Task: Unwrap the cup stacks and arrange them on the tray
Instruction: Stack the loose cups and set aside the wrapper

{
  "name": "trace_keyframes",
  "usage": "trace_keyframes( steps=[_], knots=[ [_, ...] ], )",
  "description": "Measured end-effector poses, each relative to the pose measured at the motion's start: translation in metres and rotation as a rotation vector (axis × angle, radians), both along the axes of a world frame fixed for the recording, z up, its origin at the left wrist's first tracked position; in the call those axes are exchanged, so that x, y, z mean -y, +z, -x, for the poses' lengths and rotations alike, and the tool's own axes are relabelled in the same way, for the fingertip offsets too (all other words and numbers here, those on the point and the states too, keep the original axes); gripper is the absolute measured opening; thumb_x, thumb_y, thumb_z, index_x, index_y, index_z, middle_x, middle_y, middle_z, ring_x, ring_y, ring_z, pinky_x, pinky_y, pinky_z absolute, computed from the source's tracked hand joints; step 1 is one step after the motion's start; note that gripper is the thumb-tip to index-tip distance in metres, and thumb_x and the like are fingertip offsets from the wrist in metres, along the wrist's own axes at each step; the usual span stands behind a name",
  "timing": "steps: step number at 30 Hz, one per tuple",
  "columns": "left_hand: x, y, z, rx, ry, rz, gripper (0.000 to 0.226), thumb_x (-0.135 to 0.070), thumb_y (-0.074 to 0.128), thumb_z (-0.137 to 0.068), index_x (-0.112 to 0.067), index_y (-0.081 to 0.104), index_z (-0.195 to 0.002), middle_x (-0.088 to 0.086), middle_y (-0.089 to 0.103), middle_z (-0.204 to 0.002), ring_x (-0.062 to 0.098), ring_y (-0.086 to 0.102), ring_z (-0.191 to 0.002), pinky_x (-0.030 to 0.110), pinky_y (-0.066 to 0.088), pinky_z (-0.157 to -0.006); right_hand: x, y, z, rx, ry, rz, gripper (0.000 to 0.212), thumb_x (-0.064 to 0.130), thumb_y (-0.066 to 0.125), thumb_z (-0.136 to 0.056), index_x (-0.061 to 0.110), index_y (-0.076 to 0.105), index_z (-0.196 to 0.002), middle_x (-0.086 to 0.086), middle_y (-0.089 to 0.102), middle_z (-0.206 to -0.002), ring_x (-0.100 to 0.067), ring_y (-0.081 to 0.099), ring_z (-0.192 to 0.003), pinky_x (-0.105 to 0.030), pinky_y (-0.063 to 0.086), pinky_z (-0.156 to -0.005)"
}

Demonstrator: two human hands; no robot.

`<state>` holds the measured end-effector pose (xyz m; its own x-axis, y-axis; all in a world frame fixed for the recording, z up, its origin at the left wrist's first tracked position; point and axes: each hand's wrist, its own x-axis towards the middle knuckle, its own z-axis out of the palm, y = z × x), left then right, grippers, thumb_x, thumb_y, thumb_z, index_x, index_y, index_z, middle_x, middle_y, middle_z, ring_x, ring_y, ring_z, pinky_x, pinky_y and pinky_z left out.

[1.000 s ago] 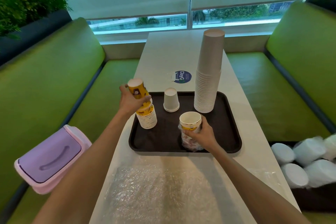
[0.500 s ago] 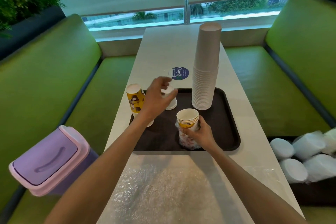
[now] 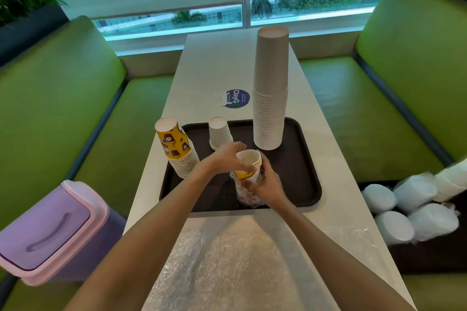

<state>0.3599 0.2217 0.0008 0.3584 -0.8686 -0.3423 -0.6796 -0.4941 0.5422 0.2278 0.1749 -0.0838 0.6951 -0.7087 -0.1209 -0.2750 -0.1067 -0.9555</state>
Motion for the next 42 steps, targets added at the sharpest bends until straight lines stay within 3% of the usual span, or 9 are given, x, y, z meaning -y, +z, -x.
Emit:
trace_keyframes(
  steps=[6, 15, 21, 25, 30, 33, 36, 39, 42],
  knots=[
    [0.001, -0.004, -0.001, 0.038, 0.023, 0.016, 0.072, -0.041, 0.075, -0.078, -0.011, 0.046, -0.137, 0.005, 0.052, -0.135, 0.020, 0.049, -0.121, 0.025, 0.041, -0.091, 0.000, -0.002, -0.003, -0.027, -0.010, 0.029, 0.089, 0.028, 0.078, -0.078, 0.024, 0.024, -0.149, -0.002, 0.051, -0.139, -0.020, 0.049, -0.127, -0.033, 0.041, -0.103],
    [-0.004, 0.019, -0.007, -0.069, 0.209, 0.219, 0.049, -0.041, 0.073, -0.078, -0.008, 0.059, -0.113, 0.007, 0.063, -0.106, 0.010, 0.059, -0.088, 0.017, 0.045, -0.065, 0.002, -0.003, 0.003, 0.048, 0.005, -0.003, 0.081, 0.026, 0.079, -0.077, 0.026, 0.032, -0.143, 0.009, 0.053, -0.125, -0.007, 0.050, -0.112, -0.029, 0.043, -0.099],
    [-0.026, 0.043, -0.021, -0.112, 0.183, 0.008, 0.060, -0.035, 0.067, -0.084, -0.009, 0.042, -0.132, 0.006, 0.054, -0.120, 0.018, 0.053, -0.105, 0.029, 0.046, -0.087, 0.004, -0.001, 0.006, 0.036, 0.041, -0.004, 0.082, 0.022, 0.079, -0.078, 0.021, 0.030, -0.144, 0.011, 0.051, -0.123, -0.005, 0.049, -0.113, -0.020, 0.042, -0.093],
    [-0.039, 0.045, -0.026, -0.172, 0.149, -0.134, 0.057, -0.028, 0.065, -0.087, -0.015, 0.037, -0.135, 0.001, 0.049, -0.114, 0.017, 0.049, -0.103, 0.022, 0.043, -0.078, 0.005, 0.000, 0.006, 0.043, -0.003, -0.026, 0.076, 0.023, 0.080, -0.076, 0.020, 0.038, -0.139, 0.008, 0.055, -0.120, -0.008, 0.053, -0.111, -0.011, 0.045, -0.084],
    [-0.050, 0.029, -0.022, -0.212, 0.144, -0.261, 0.054, -0.035, 0.068, -0.083, -0.020, 0.043, -0.129, 0.001, 0.055, -0.113, 0.016, 0.052, -0.103, 0.024, 0.046, -0.079, 0.005, -0.001, 0.003, -0.007, -0.017, -0.009, 0.079, 0.025, 0.082, -0.074, 0.015, 0.039, -0.140, 0.000, 0.055, -0.128, -0.014, 0.052, -0.117, -0.028, 0.045, -0.096],
    [-0.053, 0.032, -0.020, -0.298, 0.213, -0.089, 0.039, -0.028, 0.068, -0.084, -0.021, 0.047, -0.116, -0.002, 0.059, -0.105, 0.010, 0.055, -0.092, 0.017, 0.043, -0.071, 0.005, -0.001, 0.004, 0.004, -0.018, -0.003, 0.074, 0.023, 0.082, -0.074, 0.016, 0.042, -0.137, 0.004, 0.055, -0.123, -0.012, 0.052, -0.115, -0.022, 0.044, -0.091],
    [-0.056, 0.051, -0.023, -0.387, 0.326, 0.244, 0.049, -0.017, 0.074, -0.080, -0.016, 0.046, -0.120, -0.004, 0.062, -0.105, 0.010, 0.060, -0.096, 0.016, 0.046, -0.076, 0.005, 0.001, 0.006, -0.002, -0.024, -0.015, 0.074, 0.023, 0.081, -0.075, 0.016, 0.041, -0.137, 0.007, 0.052, -0.120, -0.008, 0.049, -0.112, -0.022, 0.042, -0.091],
    [-0.064, 0.073, -0.036, -0.214, 0.507, 0.604, 0.067, -0.018, 0.082, -0.071, -0.014, 0.042, -0.124, -0.005, 0.059, -0.110, 0.009, 0.059, -0.097, 0.023, 0.047, -0.084, 0.004, 0.002, 0.005, -0.006, -0.027, -0.017, 0.073, 0.022, 0.080, -0.076, 0.016, 0.042, -0.137, 0.009, 0.051, -0.118, -0.009, 0.050, -0.112, -0.023, 0.042, -0.092],
    [-0.076, 0.088, -0.058, -0.023, 0.633, 0.834, 0.074, -0.026, 0.088, -0.063, -0.015, 0.041, -0.120, -0.004, 0.058, -0.113, 0.015, 0.059, -0.103, 0.032, 0.047, -0.090, 0.003, 0.003, 0.003, -0.011, -0.020, -0.002, 0.072, 0.024, 0.081, -0.075, 0.016, 0.042, -0.136, 0.006, 0.054, -0.120, -0.011, 0.051, -0.113, -0.023, 0.042, -0.092]
  ],
)
